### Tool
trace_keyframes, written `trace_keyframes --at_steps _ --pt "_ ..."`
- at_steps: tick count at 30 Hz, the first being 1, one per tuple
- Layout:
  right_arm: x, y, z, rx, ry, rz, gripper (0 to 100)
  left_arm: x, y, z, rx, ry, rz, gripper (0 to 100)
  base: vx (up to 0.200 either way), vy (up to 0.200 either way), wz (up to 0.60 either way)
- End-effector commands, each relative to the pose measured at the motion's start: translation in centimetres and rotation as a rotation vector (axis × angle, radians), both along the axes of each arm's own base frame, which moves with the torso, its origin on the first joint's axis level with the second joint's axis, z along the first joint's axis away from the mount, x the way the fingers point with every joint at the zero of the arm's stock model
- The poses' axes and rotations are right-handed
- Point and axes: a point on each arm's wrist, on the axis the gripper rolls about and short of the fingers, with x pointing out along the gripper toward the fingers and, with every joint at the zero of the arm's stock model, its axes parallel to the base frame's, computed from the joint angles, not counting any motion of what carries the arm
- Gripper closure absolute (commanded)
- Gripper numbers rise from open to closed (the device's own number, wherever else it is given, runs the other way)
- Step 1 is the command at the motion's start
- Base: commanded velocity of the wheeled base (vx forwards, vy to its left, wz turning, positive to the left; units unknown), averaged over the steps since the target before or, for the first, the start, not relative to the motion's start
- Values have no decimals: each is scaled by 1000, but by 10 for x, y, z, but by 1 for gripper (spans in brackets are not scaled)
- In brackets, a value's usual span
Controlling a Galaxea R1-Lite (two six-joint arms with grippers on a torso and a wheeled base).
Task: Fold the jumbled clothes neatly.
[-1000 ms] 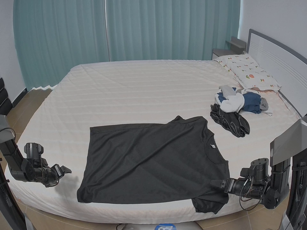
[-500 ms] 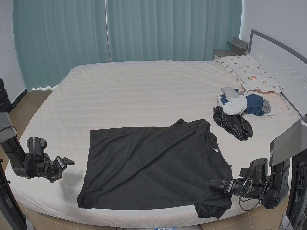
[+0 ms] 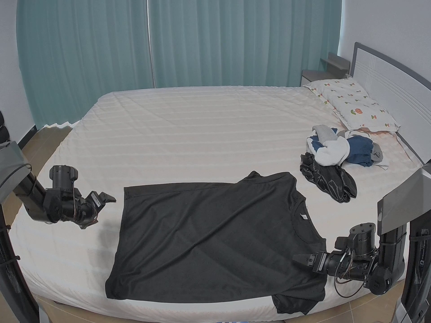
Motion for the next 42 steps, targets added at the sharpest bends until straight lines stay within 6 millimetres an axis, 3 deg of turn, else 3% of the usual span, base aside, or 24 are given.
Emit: trace_keyframes --at_steps 1,9,14,27,42 --pt "-2 0 -1 -4 5 5 0 75 -14 4 -37 -22 -61 0 0 0 0" --pt "-8 3 -1 -12 15 27 0 143 -31 -11 -80 -28 -157 0 0 0 0" --pt "-10 5 -2 -14 23 40 0 162 -40 -21 -78 -6 -181 0 0 0 0" --pt "-10 5 -3 -28 26 27 0 157 -34 -33 -49 19 -196 0 0 0 0" --pt "-10 5 -5 -28 32 25 0 158 -21 -31 -45 7 -166 0 0 0 0"
